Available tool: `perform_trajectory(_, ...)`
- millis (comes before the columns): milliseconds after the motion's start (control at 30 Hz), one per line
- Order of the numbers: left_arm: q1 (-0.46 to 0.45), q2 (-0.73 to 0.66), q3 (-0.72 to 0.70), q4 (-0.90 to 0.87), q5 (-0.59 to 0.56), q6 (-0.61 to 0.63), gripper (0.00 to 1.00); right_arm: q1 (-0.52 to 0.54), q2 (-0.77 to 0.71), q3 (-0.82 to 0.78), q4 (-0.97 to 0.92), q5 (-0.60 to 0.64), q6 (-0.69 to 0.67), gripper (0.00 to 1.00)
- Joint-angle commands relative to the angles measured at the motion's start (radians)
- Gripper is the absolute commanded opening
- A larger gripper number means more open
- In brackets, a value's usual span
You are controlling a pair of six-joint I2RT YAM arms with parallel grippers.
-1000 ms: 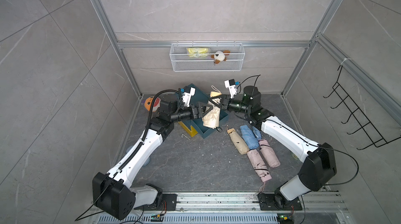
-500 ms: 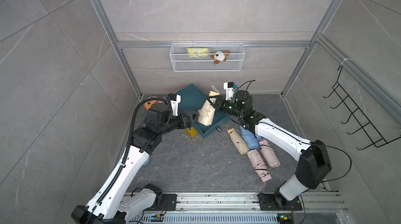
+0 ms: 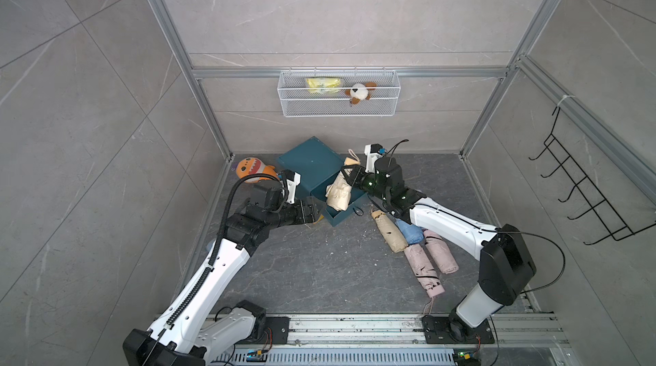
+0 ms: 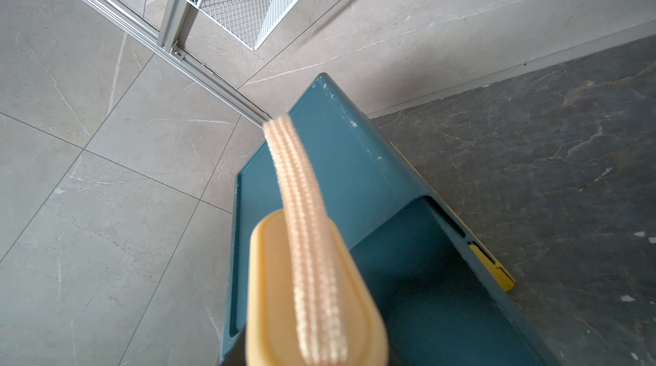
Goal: Place the umbrella in the drawer by color
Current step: Place the umbrella in the drawer.
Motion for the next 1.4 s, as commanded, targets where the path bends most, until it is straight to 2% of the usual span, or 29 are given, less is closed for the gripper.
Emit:
perform_trajectory(0,0.003,-0.017,-0.002,0.042,0.034,0.007,0.87,0.025,0.011,0.029,0.026,0.046,-0.032,0.31)
perform_trajectory(267,0.003,-0.015,-0.006,0.043,0.031,0.012,0.87,0.059,0.013,0.020,0.007,0.080,-0.037,0.36)
perform_trajectory(567,0.003,-0.005,-0.009,0.061,0.034,0.000,0.87,0.062,-0.064,-0.025,-0.025,0.158,-0.099,0.60)
perform_trajectory(1067,-0.002,0.027,0.004,0.074,0.036,-0.010,0.87,0.060,-0.233,-0.088,-0.066,0.317,-0.246,0.65)
perform_trajectory(1200,-0.013,0.043,0.019,0.075,0.036,-0.009,0.87,0.058,-0.282,-0.097,-0.140,0.319,-0.285,0.67)
perform_trajectory(1367,-0.039,0.052,0.046,0.067,0.018,0.004,0.87,0.042,-0.377,-0.117,-0.280,0.309,-0.349,0.76)
